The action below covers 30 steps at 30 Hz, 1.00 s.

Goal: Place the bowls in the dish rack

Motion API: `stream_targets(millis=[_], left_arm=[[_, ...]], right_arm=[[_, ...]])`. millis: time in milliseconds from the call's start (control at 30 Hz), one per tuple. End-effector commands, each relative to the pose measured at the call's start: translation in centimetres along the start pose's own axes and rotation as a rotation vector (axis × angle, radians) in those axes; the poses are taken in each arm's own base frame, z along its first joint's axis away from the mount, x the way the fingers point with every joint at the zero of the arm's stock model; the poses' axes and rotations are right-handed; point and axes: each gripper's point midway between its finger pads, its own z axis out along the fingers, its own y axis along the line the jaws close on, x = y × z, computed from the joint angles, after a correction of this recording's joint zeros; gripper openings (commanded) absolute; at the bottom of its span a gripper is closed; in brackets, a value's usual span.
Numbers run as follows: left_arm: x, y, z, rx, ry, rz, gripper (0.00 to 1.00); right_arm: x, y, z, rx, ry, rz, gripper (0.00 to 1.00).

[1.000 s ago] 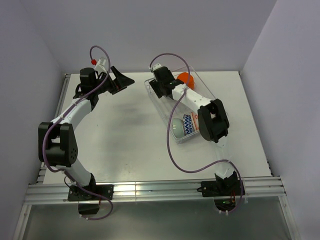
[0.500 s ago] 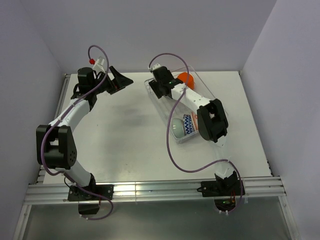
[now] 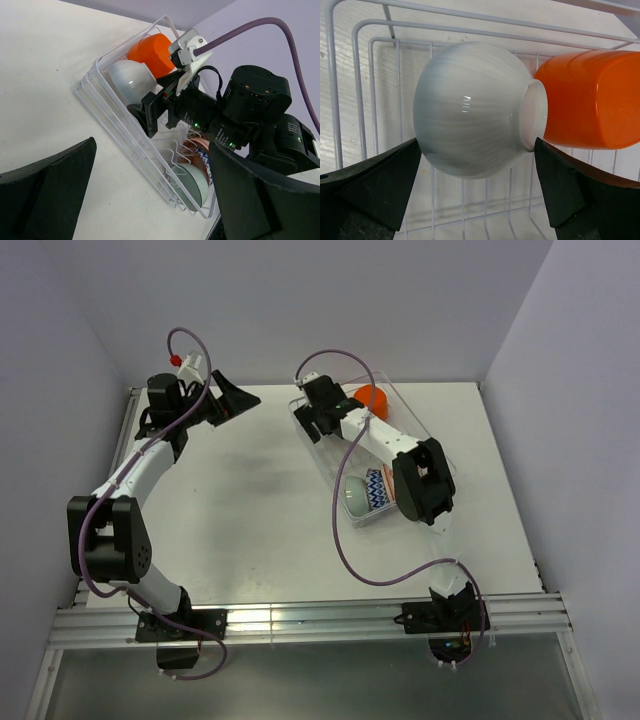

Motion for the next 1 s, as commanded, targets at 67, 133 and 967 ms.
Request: stream_targets(millis=[67,133,967], left_arm=[[-1.5,-1.5,-1.2,0.018,-0.041,0.065,1.00],[-1.6,-1.5,-1.3,0.017,-0.044,0.066,0.99],[-1.7,-1.3,-2.8,-0.026,-0.017,0.175,0.97]], right_arm=[[-2.2,0.8,-1.2,-0.042,-0.053,0.020,1.00],[-2.2,1.1,-1.4,-0.067,-0.059,0.017,1.00],[-3.2,-1.6,-8.2,-0.289,-0.109,0.323,0.45]])
